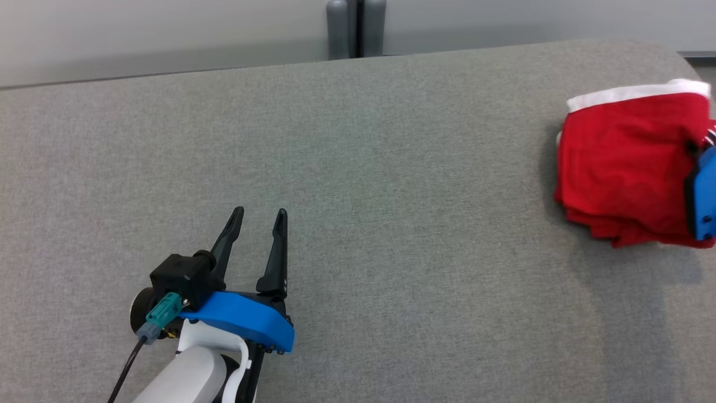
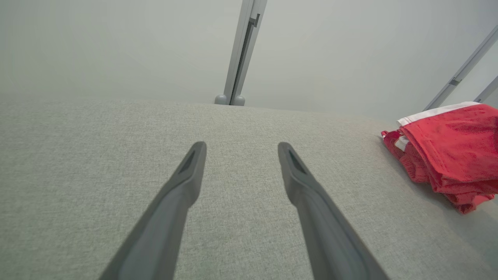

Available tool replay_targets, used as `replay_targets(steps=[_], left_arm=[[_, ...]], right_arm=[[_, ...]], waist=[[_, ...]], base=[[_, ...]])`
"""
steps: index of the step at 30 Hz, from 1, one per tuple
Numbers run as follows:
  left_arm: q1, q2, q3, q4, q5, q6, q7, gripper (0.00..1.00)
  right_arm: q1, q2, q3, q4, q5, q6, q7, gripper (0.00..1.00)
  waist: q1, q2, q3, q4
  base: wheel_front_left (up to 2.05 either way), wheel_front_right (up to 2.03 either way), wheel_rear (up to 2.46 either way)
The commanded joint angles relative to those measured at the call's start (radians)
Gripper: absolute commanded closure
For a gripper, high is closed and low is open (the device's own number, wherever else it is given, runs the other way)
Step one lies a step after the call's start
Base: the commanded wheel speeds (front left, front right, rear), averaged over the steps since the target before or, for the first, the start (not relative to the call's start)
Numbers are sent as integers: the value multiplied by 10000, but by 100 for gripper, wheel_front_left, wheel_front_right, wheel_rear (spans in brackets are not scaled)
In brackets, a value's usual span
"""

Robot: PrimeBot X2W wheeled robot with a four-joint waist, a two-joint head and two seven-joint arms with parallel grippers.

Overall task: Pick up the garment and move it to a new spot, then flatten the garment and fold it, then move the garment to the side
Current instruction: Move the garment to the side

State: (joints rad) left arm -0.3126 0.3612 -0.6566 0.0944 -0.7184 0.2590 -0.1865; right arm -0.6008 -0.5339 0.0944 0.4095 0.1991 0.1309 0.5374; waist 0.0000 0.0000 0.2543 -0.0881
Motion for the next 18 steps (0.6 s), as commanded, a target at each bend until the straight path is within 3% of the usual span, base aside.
replay_targets(steps=[1, 8, 14, 15, 17, 18], left_arm=[[-207, 19, 25, -47, 58, 42, 12, 0], [-362, 155, -4, -244, 151, 41, 80, 0], [-547, 237, -110, -374, 270, 57, 220, 0], [-577, 243, -136, -391, 269, 65, 243, 0], [-650, 259, -174, -432, 311, 73, 295, 0], [-665, 263, -185, -444, 329, 79, 310, 0]], right_arm=[[-191, -125, -36, 41, -118, -3, 21, 100], [-825, -941, -263, 495, -600, -3, 75, 100], [-1392, -1142, -152, 1236, -1278, -4, -387, 100], [-1475, -1134, -175, 1355, -1391, -4, -501, 88], [-1659, -1068, -366, 1609, -1640, -4, -710, 19], [-1704, -966, -451, 1732, -1756, -4, -794, 0]], waist=[[0, 0, 275, 268], [0, 0, 847, 573], [0, 0, 1150, 582], [0, 0, 1178, 568], [0, 0, 1223, 536], [0, 0, 1241, 511]], base=[[0, 0, 0], [0, 0, 0], [0, 0, 0], [0, 0, 0], [0, 0, 0], [0, 0, 0]])
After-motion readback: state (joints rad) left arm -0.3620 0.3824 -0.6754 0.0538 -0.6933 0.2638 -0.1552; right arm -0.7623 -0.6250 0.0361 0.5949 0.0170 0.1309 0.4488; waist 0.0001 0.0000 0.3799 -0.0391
